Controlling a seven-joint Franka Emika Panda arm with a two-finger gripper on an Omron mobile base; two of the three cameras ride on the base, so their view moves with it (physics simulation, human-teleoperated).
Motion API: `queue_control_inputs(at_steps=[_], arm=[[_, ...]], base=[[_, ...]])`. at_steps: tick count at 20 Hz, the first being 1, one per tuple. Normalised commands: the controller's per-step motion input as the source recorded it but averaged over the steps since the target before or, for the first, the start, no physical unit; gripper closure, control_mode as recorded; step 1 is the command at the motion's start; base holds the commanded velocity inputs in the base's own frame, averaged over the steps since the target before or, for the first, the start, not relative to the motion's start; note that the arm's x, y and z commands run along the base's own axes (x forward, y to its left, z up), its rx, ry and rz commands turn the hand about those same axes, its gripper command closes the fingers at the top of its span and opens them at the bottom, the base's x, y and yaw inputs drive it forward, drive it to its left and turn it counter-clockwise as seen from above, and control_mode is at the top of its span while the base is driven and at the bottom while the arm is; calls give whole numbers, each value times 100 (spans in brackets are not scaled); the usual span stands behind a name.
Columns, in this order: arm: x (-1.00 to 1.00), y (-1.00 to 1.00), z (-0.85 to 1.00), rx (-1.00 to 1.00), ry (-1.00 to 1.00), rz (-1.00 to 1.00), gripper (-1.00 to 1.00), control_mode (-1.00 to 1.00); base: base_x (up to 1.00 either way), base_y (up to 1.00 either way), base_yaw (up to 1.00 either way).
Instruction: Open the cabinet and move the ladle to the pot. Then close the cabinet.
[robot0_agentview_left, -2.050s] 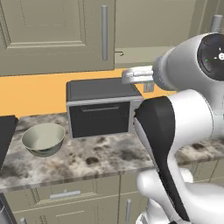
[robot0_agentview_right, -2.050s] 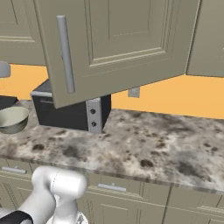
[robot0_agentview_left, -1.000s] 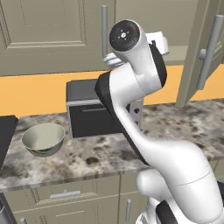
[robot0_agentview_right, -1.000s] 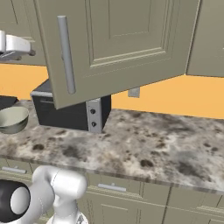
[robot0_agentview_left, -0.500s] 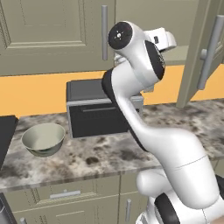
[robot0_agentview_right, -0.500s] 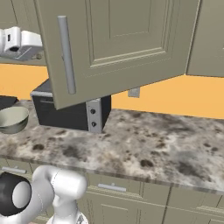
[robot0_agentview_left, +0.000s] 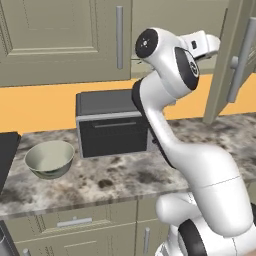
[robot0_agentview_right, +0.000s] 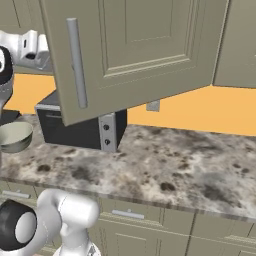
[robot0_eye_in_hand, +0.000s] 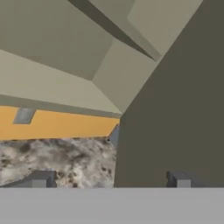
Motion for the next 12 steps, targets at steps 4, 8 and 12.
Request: queue_control_inputs(at_steps=[4, 8, 12], arm=[[-51, -61, 0, -6, 0, -14, -100, -100], [-83, -53, 0, -4, 0, -13, -100, -100], [-77, -52, 0, -2, 0, -13, -100, -100]], base=[[0, 0, 0], [0, 0, 0], [0, 0, 0]])
